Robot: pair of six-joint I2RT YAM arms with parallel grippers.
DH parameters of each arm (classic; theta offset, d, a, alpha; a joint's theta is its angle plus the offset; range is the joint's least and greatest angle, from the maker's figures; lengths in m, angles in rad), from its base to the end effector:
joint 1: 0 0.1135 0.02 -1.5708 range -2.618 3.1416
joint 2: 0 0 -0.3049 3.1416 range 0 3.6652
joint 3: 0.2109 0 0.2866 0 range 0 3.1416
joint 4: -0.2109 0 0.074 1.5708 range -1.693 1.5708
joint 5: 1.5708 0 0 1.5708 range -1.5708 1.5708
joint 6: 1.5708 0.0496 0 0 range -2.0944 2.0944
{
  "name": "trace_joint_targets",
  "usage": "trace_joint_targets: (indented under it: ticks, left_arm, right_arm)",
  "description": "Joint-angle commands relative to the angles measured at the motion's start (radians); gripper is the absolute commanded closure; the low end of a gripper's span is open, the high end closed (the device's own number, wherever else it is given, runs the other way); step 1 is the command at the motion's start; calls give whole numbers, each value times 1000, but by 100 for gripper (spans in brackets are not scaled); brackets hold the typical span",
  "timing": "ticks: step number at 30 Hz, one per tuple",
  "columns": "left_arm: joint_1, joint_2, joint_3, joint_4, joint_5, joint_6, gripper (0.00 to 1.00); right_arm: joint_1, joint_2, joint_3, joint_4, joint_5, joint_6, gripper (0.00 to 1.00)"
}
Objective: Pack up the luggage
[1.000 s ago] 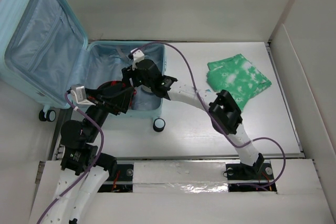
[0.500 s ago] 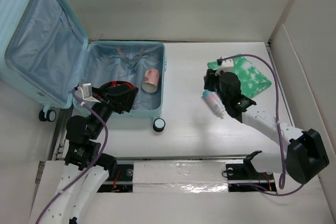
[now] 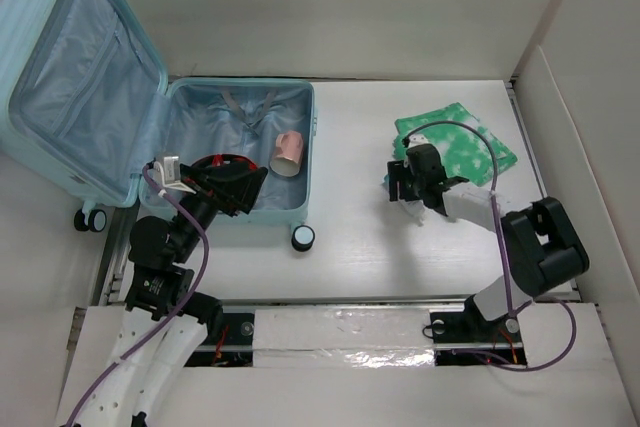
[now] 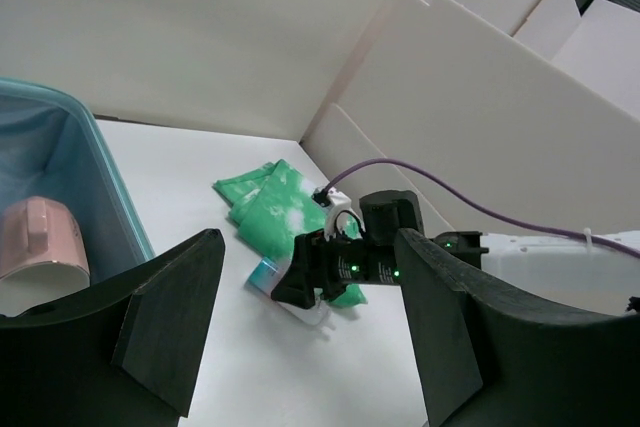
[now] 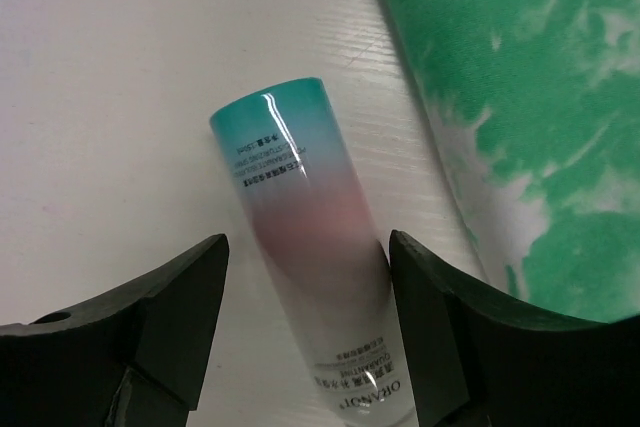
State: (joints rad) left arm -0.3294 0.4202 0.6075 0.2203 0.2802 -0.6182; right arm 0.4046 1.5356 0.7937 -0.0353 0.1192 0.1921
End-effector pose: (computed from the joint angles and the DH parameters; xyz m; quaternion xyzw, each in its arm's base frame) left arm 0.1067 -0.0510 0.3972 0.0372 0.5551 -0.4458 0.7013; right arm 0.3188 0.1301 0.1866 -0.0747 0.9179 0.0609 0.3849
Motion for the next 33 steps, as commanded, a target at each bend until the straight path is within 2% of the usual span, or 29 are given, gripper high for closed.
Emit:
trace_joint_targets:
  ticks: [1, 8, 9, 10, 13, 16, 18, 20, 21, 22, 24, 26, 27, 33]
  left_arm:
    - [4, -12, 8, 48, 11, 5, 34]
    - [4, -23, 0, 54, 11, 0, 34]
    - [4, -24, -5, 60, 14, -5, 34]
    - [4, -24, -12, 71, 16, -6, 34]
    - [4, -18, -5, 65, 14, -8, 34]
    - [4, -15, -12, 73, 25, -11, 34]
    - [4, -21, -18, 85, 25, -17, 34]
    - [4, -17, -15, 85, 19, -15, 34]
    - [4, -17, -11, 82, 20, -15, 34]
    - [4, -14, -8, 77, 22, -12, 34]
    - [4, -23, -12, 77, 24, -15, 34]
    - [4, -41, -17, 83, 16, -17, 34]
    - [4, -43, -14, 80, 7, -15, 34]
    - [4, -52, -12, 76, 5, -15, 34]
  right_arm:
    - [-10, 49, 68, -2, -70, 13, 28]
    - [36, 152, 117, -6, -73, 10, 30]
    - [36, 162, 119, -6, -70, 10, 33]
    - [36, 162, 121, -5, -67, 12, 47]
    - [36, 102, 101, 25, -111, 21, 66]
    - [56, -10, 93, 90, -177, 41, 67]
    - [105, -46, 145, 106, -208, 58, 68]
    - [141, -48, 211, 117, -252, 78, 68]
    - [158, -32, 211, 161, -329, 87, 68]
    - [189, -14, 308, 201, -372, 125, 68]
    - [217, 96, 386, 309, -467, 179, 68]
    - [255, 199, 542, 357, -513, 248, 65]
    - [267, 310, 599, 386, -526, 268, 65]
    - [303, 670, 1057, 424, -469, 449, 59]
